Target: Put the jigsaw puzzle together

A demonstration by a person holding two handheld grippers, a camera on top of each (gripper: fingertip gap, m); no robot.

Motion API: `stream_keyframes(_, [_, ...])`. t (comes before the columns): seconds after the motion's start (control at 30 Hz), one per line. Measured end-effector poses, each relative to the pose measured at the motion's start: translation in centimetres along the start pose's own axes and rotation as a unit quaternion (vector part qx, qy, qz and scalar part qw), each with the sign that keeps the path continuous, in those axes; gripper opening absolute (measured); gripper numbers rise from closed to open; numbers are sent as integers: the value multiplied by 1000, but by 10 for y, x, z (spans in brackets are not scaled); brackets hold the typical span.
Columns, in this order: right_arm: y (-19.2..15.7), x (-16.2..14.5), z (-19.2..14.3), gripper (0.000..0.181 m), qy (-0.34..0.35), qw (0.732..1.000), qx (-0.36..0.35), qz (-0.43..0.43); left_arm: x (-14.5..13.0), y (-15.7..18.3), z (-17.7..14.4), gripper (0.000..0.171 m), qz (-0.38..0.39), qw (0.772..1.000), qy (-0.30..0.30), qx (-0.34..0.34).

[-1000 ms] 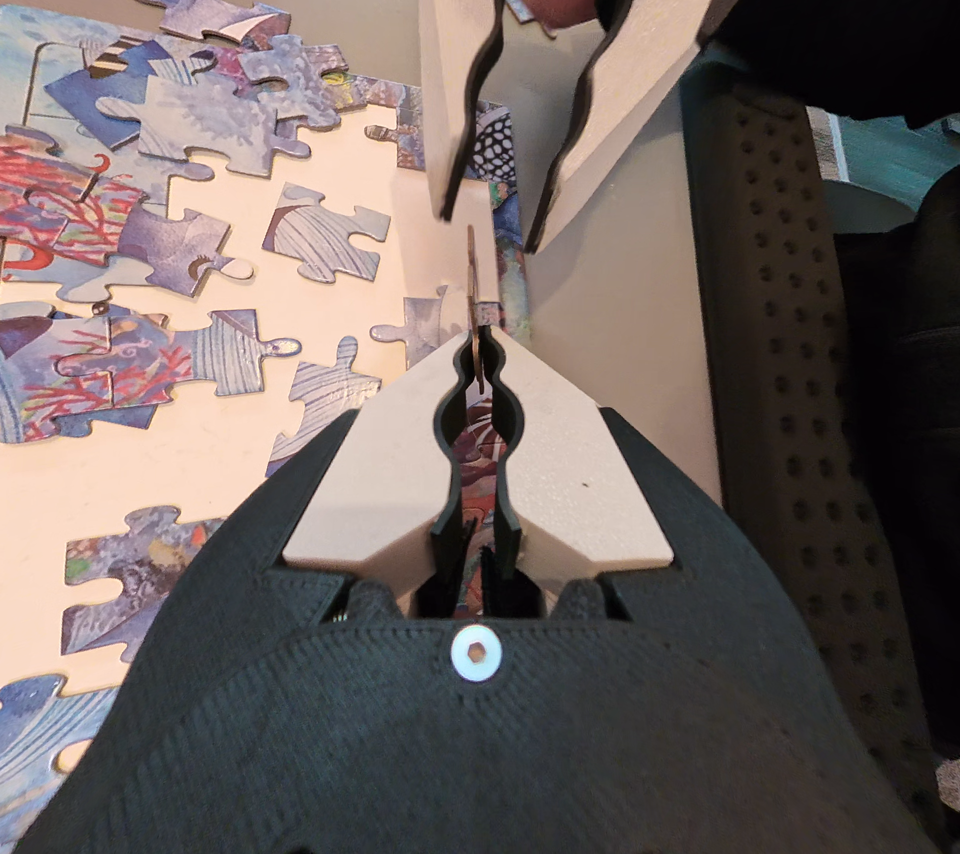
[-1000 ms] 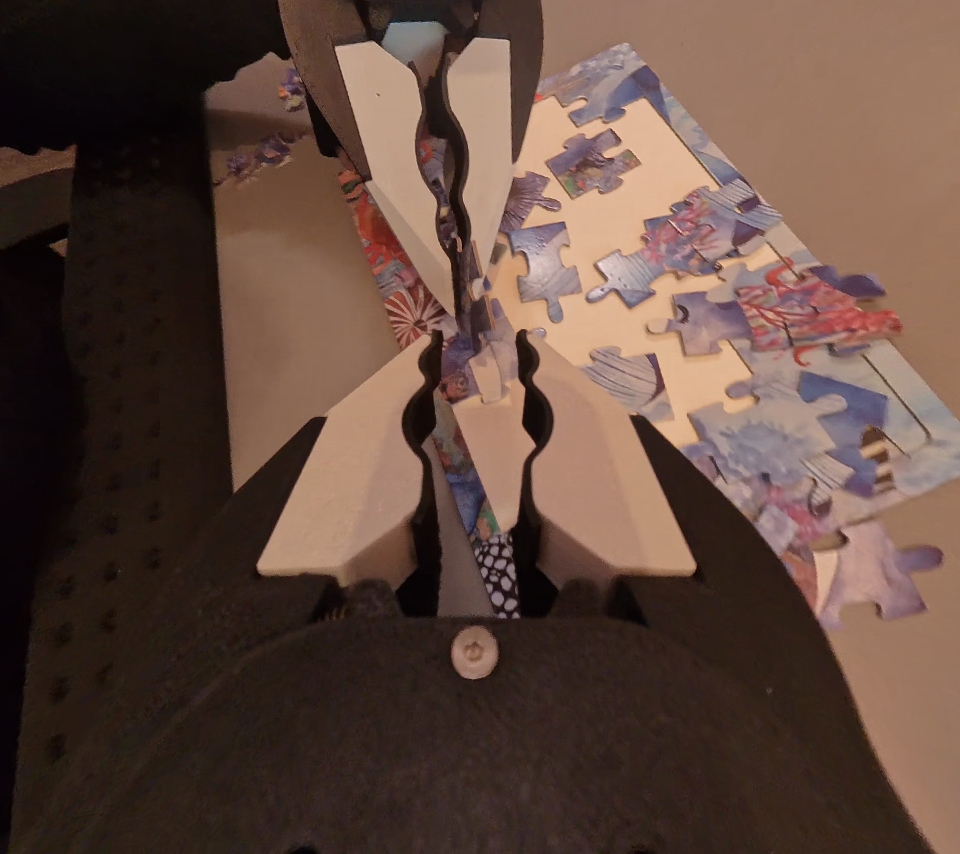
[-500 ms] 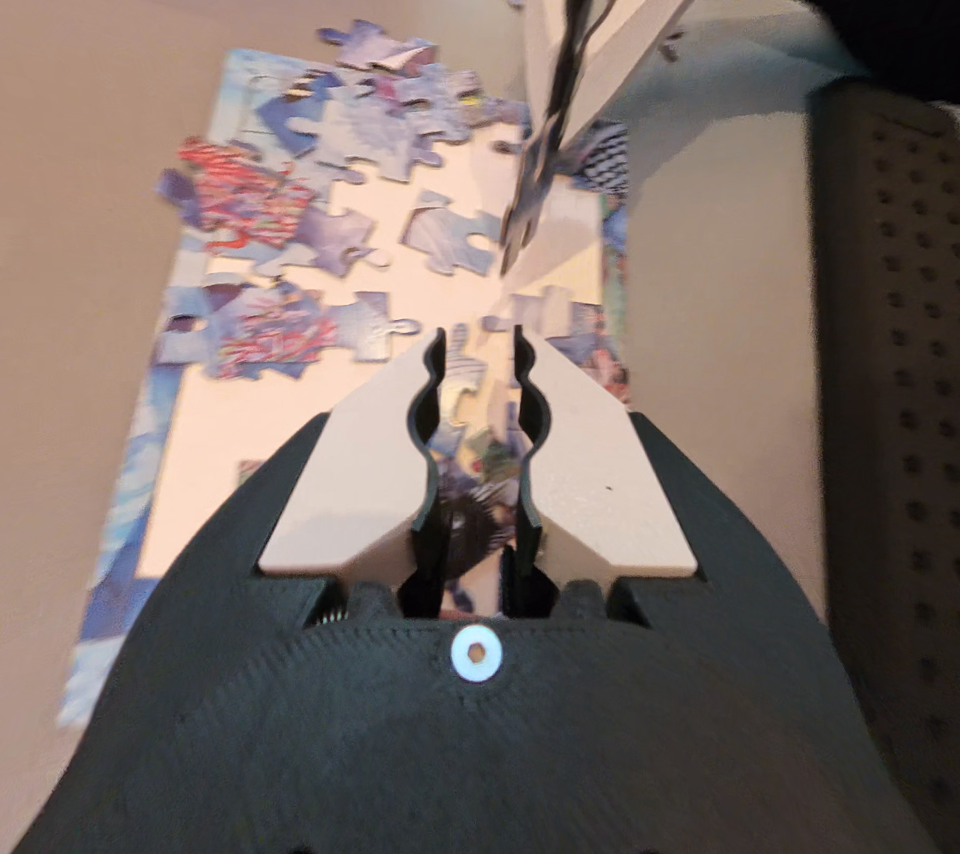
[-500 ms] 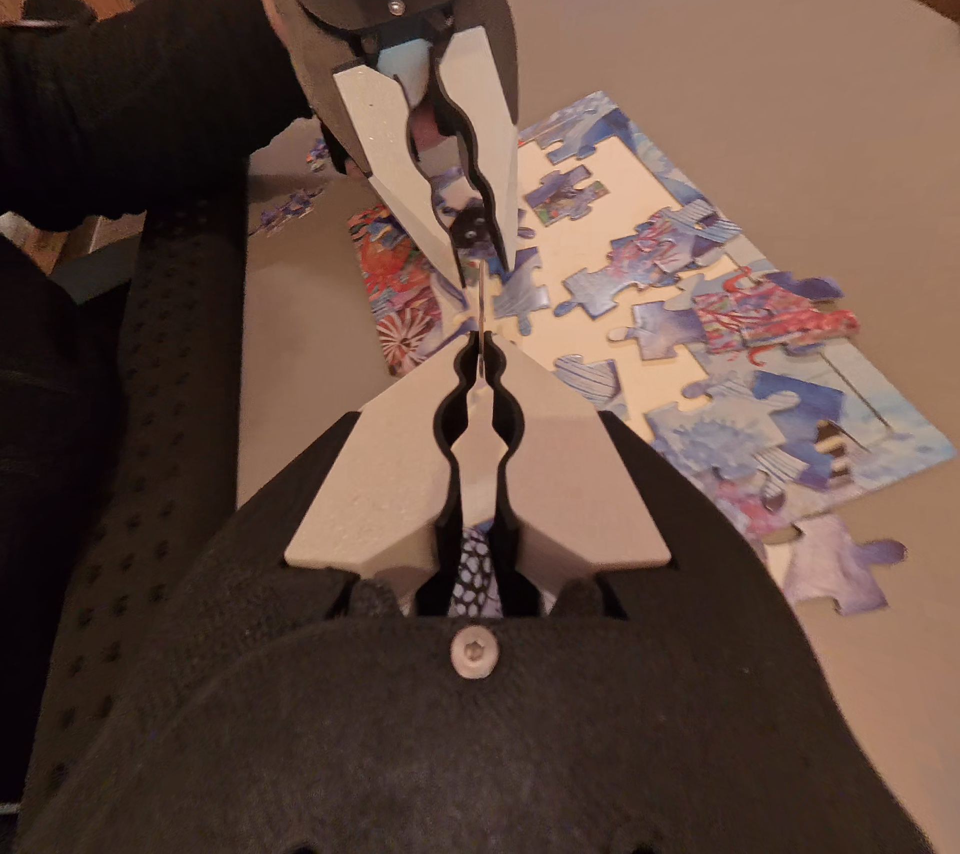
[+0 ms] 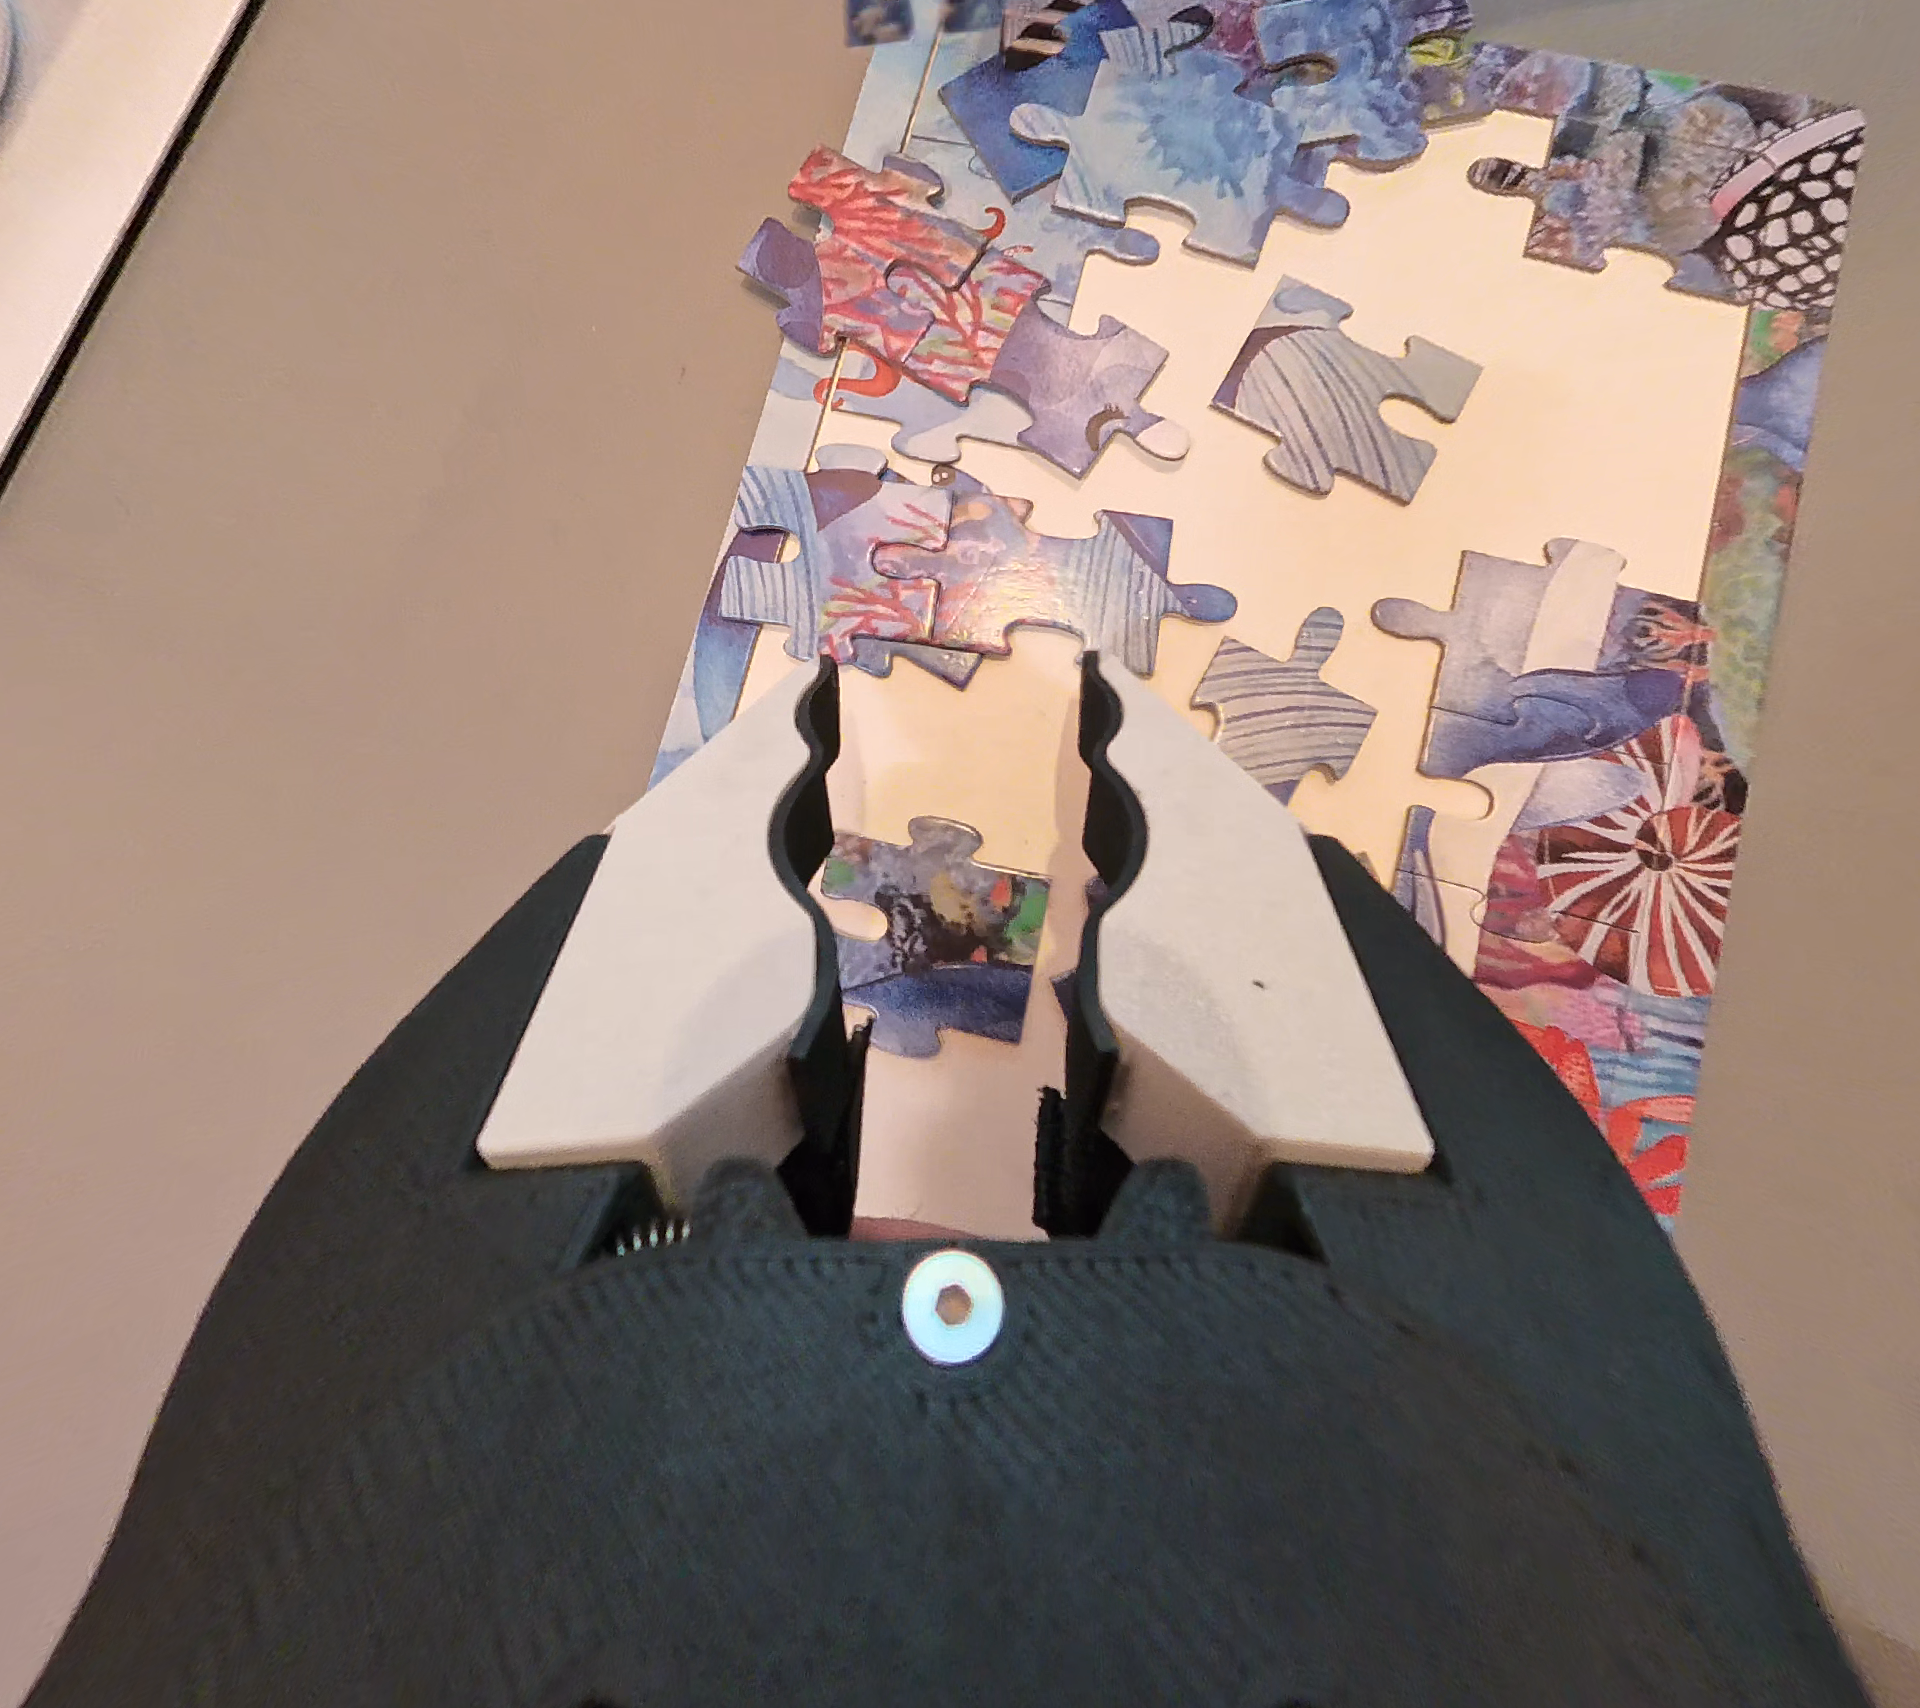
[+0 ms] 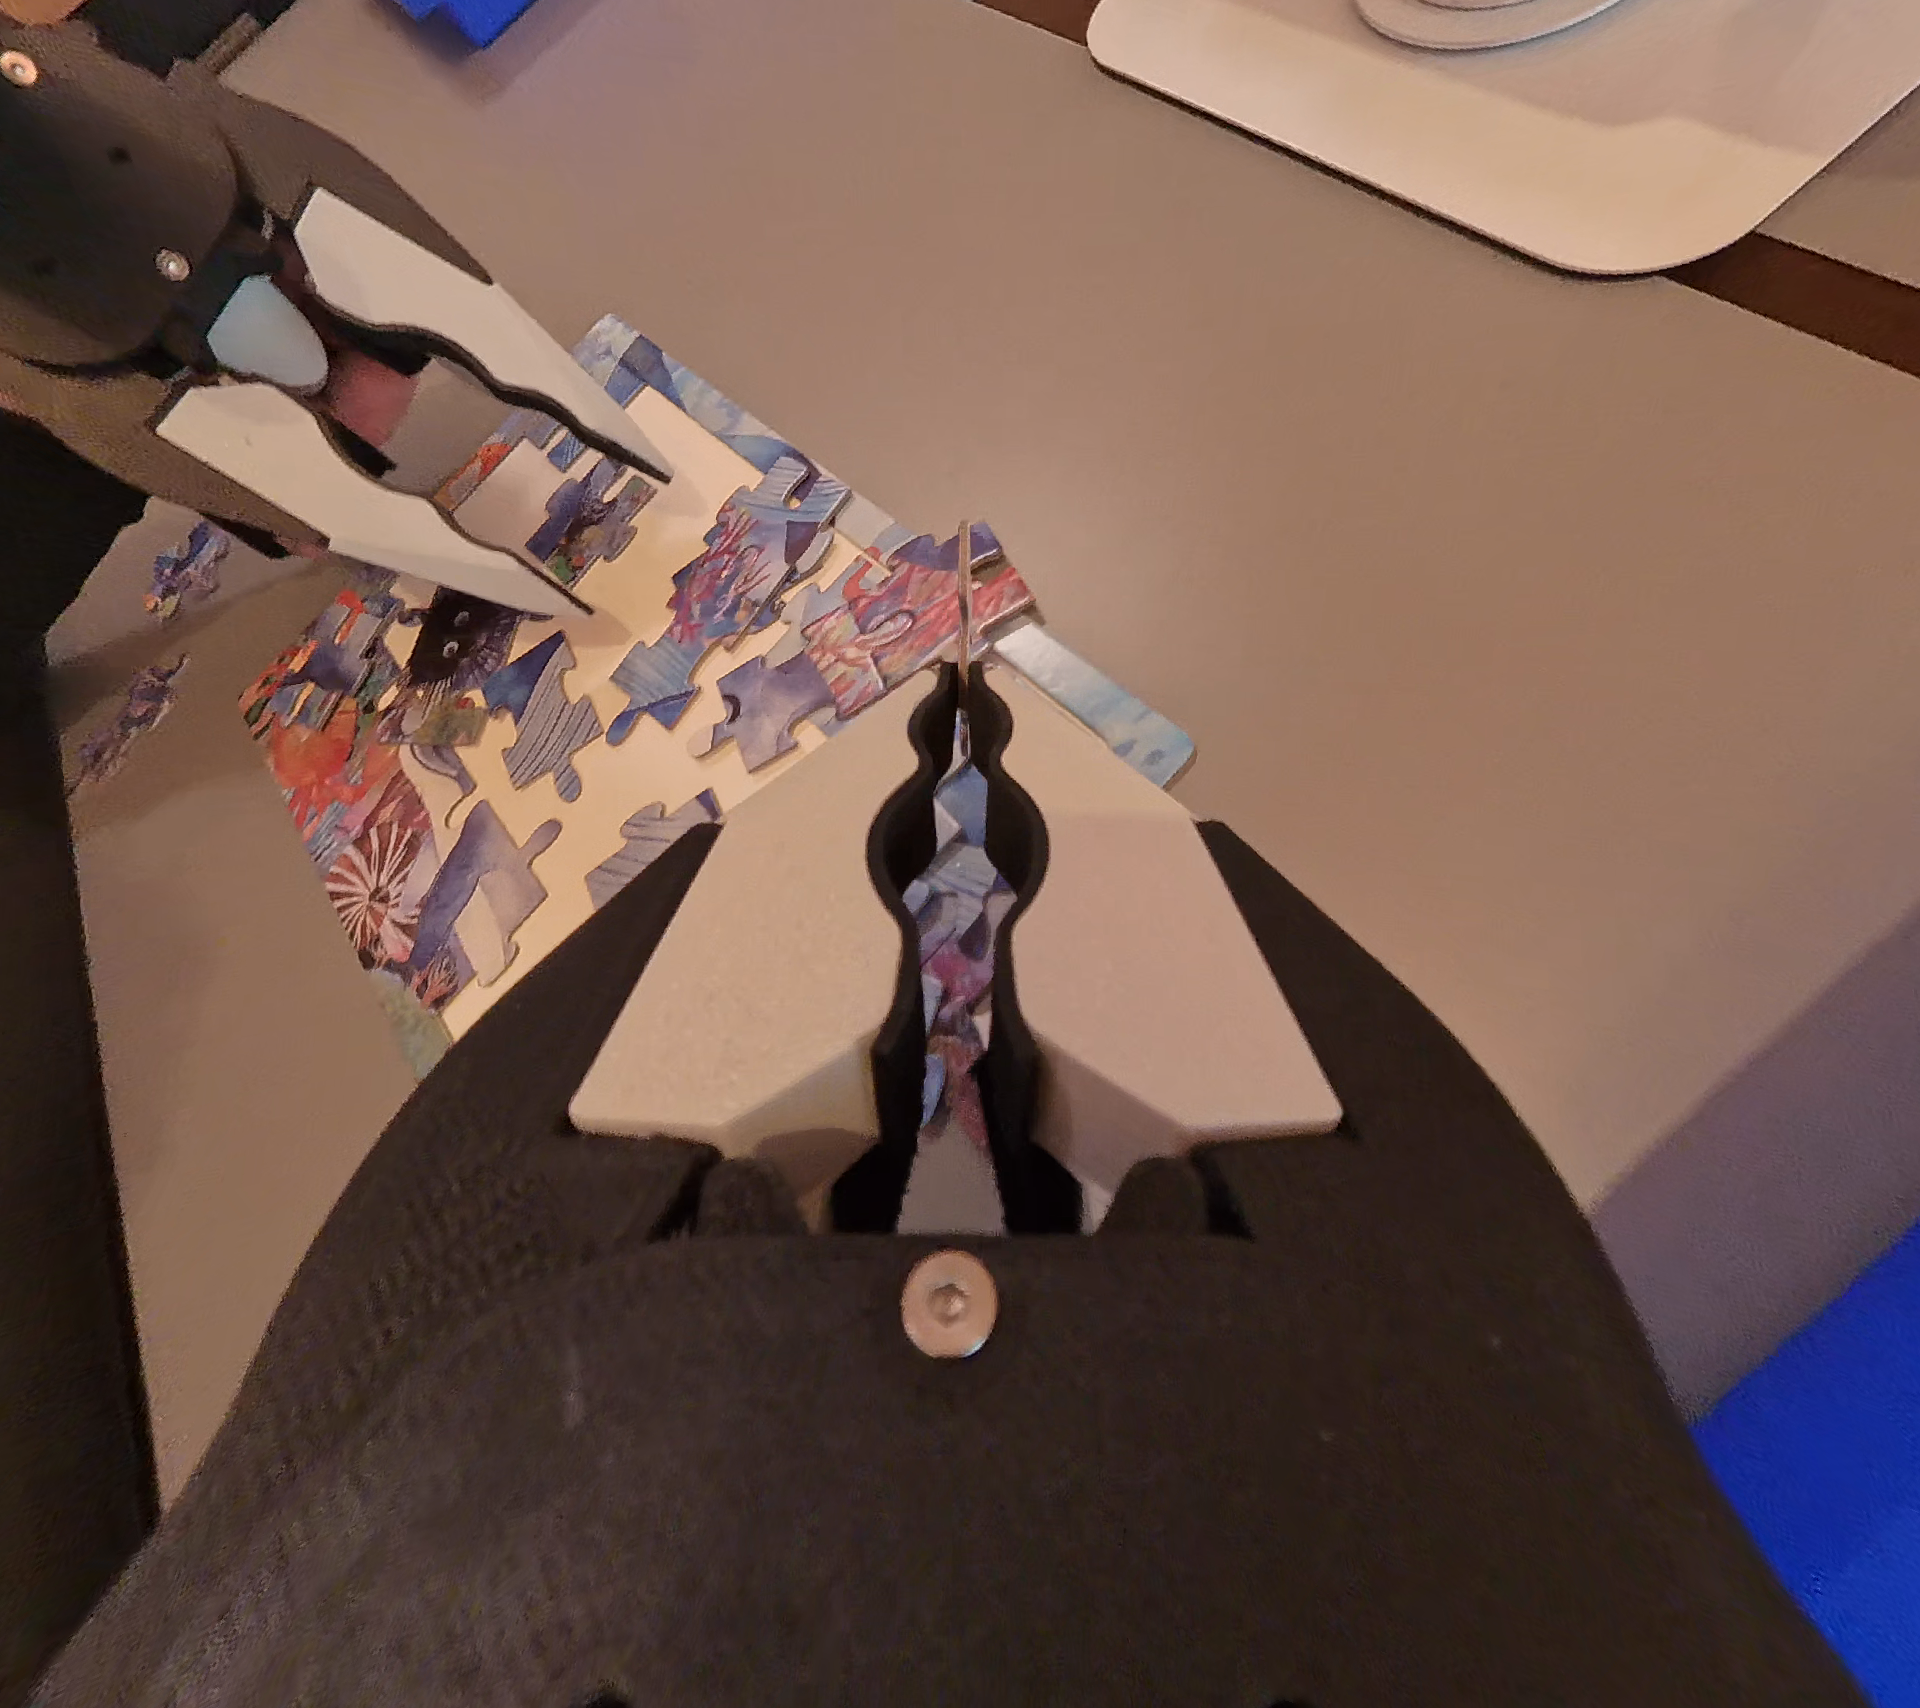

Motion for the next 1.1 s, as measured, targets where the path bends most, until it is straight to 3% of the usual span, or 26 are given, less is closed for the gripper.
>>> stream_keyframes(0.17, [25, 9, 14, 0, 0, 999, 3, 39, -7, -1, 5, 44, -3, 1000, -11, 1])
stream_keyframes(0.37, [43, -1, 20, 3, -25, 997, -2, 78, -10, 0, 7, 44, -6, 1000, -16, -4])
stream_keyframes(0.5, [40, -10, 13, 22, -59, 995, -12, 85, -14, -1, 8, 44, -7, 1000, -22, -8])
stream_keyframes(0.63, [23, -17, -3, 24, -109, 993, -21, 43, -14, 0, 7, 44, -6, 1000, -23, -12])
stream_keyframes(0.8, [-7, -37, -22, 28, -195, 978, -16, -78, -12, 12, 3, 46, 17, 999, -21, -37])
stream_keyframes(1.0, [0, -61, -23, 51, -246, 961, -32, -124, -8, 22, 4, 46, 30, 998, -22, -47])
stream_keyframes(1.1, [6, -63, -22, 59, -233, 964, -27, -125, -8, 22, 4, 46, 31, 998, -22, -46])
Point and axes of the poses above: each gripper's, where its closed fingertips meet, z out along the fingers, x out of its top, y = z × x across the jaws, the point moved 6 cm from there along -z, back along the fingers, and after that the axes turned 12 degrees about x, right-handed, at the moved point
